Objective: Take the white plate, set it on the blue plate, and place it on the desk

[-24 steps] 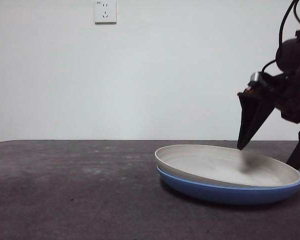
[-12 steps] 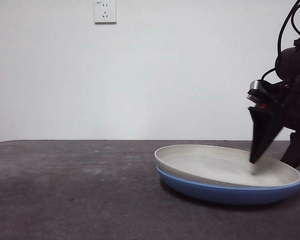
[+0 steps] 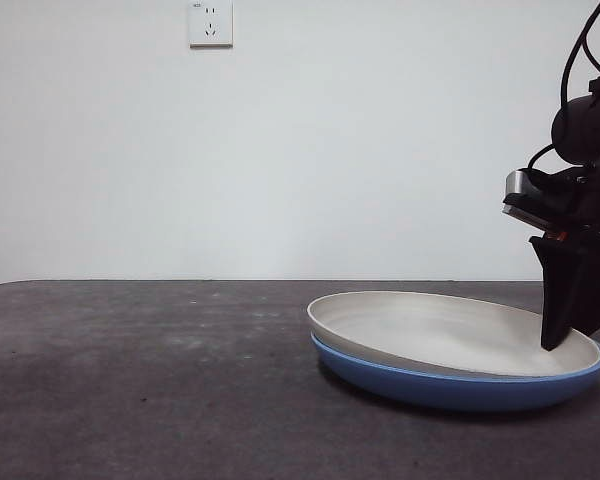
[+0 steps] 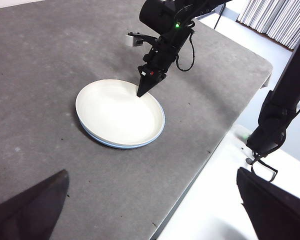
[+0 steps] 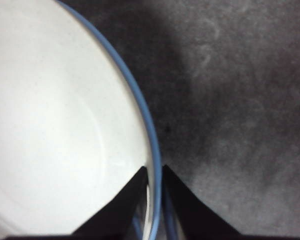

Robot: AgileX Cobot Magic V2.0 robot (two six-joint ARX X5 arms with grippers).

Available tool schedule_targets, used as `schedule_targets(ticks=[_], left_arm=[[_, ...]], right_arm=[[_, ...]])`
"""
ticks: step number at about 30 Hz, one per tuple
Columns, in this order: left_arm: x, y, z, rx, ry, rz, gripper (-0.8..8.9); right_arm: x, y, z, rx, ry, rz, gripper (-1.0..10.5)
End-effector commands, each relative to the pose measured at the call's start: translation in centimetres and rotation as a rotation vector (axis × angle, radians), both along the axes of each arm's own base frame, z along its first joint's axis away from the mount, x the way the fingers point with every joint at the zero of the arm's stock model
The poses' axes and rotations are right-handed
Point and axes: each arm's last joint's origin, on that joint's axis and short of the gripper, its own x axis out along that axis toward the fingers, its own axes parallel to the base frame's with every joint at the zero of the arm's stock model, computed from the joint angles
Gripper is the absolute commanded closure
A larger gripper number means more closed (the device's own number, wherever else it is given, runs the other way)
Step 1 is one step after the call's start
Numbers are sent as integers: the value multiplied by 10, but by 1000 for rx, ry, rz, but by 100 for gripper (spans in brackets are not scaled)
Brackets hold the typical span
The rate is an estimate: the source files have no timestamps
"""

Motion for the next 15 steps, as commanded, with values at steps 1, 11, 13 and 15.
schedule_targets(ticks=[1,11,13,15], left_arm=[[0,0,4,-10,-15,-1,209],[0,0,4,-11,-18,-2,209],[0,0,4,-12,-18,-2,209],[0,0,4,-12,-18,-2,209]], right_arm=[[3,1,3,-10,0,-8,941],[6,15,45,40,-25,-24,941],[6,25,49,61,-22,-10,941],[5,36,51,71,-24,-9,941]])
